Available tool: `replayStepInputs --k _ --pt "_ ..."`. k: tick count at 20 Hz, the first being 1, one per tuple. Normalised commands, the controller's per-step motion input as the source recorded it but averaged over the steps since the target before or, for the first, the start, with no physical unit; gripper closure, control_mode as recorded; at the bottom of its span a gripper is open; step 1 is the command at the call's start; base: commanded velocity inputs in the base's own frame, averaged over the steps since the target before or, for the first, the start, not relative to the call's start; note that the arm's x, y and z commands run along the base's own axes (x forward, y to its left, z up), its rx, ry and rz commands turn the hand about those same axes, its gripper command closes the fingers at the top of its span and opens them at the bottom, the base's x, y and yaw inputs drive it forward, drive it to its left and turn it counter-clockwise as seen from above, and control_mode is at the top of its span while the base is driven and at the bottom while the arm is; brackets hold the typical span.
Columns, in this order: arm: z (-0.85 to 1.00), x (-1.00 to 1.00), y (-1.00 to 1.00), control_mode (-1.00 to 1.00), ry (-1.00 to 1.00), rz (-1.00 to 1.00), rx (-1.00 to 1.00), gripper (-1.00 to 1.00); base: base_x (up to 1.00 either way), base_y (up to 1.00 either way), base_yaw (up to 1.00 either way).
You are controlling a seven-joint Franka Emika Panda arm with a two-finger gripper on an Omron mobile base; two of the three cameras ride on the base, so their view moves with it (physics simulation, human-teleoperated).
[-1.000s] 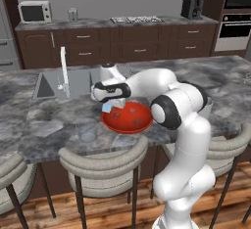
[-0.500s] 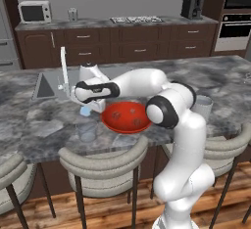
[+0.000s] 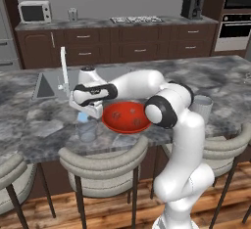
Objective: There are four ice cubes in the ice bowl. Place two ice cubes in each glass of water.
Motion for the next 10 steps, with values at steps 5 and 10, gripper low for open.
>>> replayStepInputs --k 5,10 --pt "-0.05 -0.10 0.00 -1.00 0.04 -0.05 0.00 1.00 0.00 0.00 0.00" --pt "0.00 -0.40 0.00 -1.00 0.03 -0.05 0.00 1.00 0.00 0.00 0.00"
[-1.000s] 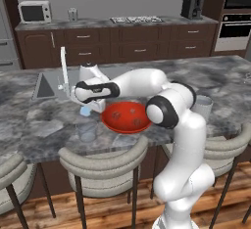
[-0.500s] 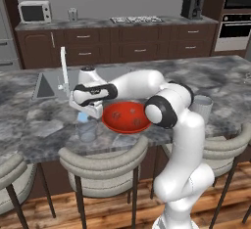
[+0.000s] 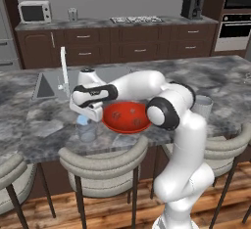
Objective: There are four ice cubes in the ice bowl. Place two ice cubes in each glass of water.
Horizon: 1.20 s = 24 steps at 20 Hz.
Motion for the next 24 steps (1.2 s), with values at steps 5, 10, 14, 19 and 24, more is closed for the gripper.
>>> replayStepInputs --k 5,10,14,19,24 --pt "0.00 -0.42 -0.23 -1.00 0.00 -0.04 0.00 1.00 0.00 0.00 0.00" --pt "0.00 0.00 -0.50 -1.00 0.01 -0.03 0.01 1.00 0.00 0.00 0.00" --pt "0.02 0.00 -0.01 -1.00 0.00 -0.02 0.04 1.00 0.00 0.00 0.00" --pt "0.16 0.06 0.28 -1.00 0.00 -0.01 0.04 1.00 0.00 0.00 0.00" --pt "0.06 0.19 0.16 -1.00 0.00 0.00 0.02 1.00 0.00 0.00 0.00"
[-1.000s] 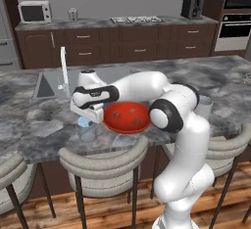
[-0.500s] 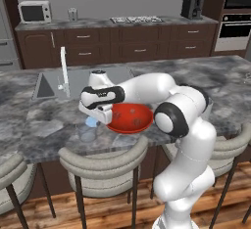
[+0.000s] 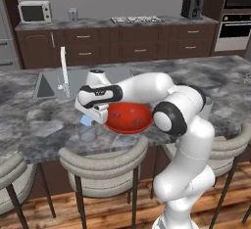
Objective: There are four ice cubes in the ice bowl. Place two ice cubes in each glass of water.
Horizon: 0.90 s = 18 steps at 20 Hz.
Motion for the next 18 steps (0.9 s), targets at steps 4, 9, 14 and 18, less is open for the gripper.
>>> replayStepInputs --k 4,9,14,18 --pt "0.00 0.06 0.00 -1.00 0.06 0.00 0.02 1.00 0.00 0.00 0.00" --pt "0.00 0.03 0.00 -1.00 0.04 0.00 0.03 1.00 0.00 0.00 0.00" --pt "0.00 0.00 0.00 -1.00 0.04 0.00 0.03 -1.00 0.00 0.00 0.00" --pt "0.00 0.00 0.00 -1.00 0.04 0.00 0.03 -1.00 0.00 0.00 0.00"
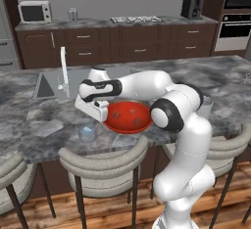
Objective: There are four ice cubes in the ice bowl. Place two ice cubes in each glass of water.
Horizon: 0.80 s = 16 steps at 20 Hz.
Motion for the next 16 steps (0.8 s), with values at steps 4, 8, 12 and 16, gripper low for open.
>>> replayStepInputs --k 4,8,12,16 --pt "0.00 0.00 0.00 -1.00 0.02 0.00 0.02 -1.00 0.00 0.00 0.00" --pt "0.36 -0.01 -0.17 -1.00 0.00 0.00 0.00 -1.00 0.00 0.00 0.00" --pt "0.41 -0.09 -0.90 -1.00 0.00 0.00 -0.02 -1.00 0.00 0.00 0.00" --pt "-0.03 -0.03 -1.00 -1.00 0.00 0.00 -0.04 -1.00 0.00 0.00 0.00"
